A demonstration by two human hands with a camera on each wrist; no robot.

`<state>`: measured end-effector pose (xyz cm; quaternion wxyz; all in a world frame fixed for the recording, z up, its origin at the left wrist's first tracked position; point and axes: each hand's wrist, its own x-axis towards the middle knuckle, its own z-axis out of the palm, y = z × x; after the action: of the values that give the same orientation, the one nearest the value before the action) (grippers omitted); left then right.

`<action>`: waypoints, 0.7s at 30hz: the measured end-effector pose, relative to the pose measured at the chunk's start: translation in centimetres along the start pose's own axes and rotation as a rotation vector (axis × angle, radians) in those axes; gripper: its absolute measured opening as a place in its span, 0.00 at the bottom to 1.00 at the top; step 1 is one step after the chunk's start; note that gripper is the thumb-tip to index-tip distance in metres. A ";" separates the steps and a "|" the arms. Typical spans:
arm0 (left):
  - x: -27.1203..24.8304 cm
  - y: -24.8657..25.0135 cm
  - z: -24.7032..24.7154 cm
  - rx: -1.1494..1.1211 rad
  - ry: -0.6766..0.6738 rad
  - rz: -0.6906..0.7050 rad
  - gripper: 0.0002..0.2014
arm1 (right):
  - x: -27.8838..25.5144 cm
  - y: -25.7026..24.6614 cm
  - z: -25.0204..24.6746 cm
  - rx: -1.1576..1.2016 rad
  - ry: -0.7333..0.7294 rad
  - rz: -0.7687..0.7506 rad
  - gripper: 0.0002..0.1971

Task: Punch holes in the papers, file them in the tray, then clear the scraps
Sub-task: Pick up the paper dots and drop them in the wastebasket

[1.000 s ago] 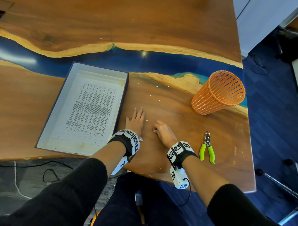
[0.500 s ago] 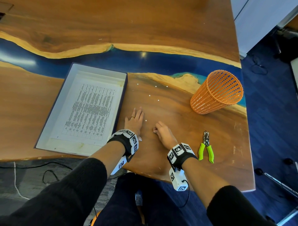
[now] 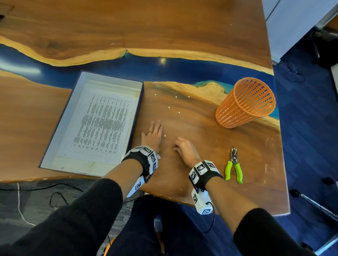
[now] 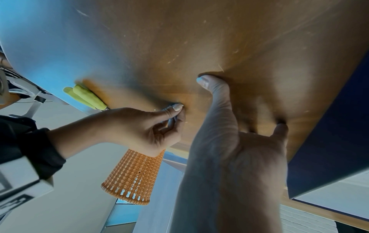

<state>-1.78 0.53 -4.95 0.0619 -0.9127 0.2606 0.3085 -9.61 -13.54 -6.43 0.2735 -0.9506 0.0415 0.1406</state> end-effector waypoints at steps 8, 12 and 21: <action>0.0 0.1 0.0 0.009 -0.016 -0.006 0.68 | 0.6 -0.3 -0.2 0.035 -0.118 0.048 0.10; 0.0 0.0 0.0 0.001 -0.015 -0.006 0.68 | 0.7 -0.9 -0.3 -0.033 -0.134 0.034 0.09; 0.0 -0.2 0.0 0.024 -0.017 0.005 0.68 | 0.3 -0.1 0.6 -0.095 -0.088 -0.008 0.07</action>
<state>-1.66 0.65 -4.96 0.0742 -0.9085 0.2662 0.3135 -9.45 -13.19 -6.95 0.2300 -0.9557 0.0189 0.1829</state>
